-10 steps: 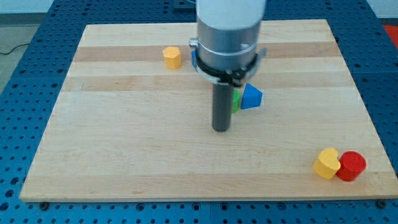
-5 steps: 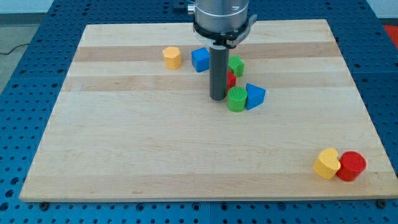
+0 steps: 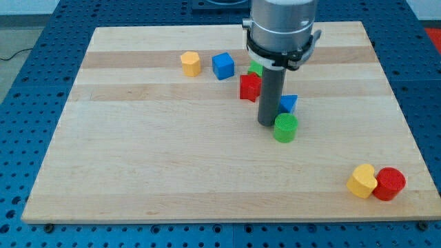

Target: Keep green circle above red circle

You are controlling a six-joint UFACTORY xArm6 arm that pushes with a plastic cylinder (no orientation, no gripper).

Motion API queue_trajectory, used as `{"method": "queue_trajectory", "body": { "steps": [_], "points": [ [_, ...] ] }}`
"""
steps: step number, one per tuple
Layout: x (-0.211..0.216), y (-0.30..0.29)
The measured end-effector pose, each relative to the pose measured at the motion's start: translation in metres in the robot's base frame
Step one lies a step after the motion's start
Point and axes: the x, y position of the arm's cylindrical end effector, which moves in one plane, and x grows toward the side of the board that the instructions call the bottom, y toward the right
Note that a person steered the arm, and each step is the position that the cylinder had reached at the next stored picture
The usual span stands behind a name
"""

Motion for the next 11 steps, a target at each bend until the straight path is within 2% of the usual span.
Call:
{"method": "queue_trajectory", "body": {
  "steps": [5,11],
  "points": [
    [0.047,0.051],
    [0.070,0.124]
  ]
}}
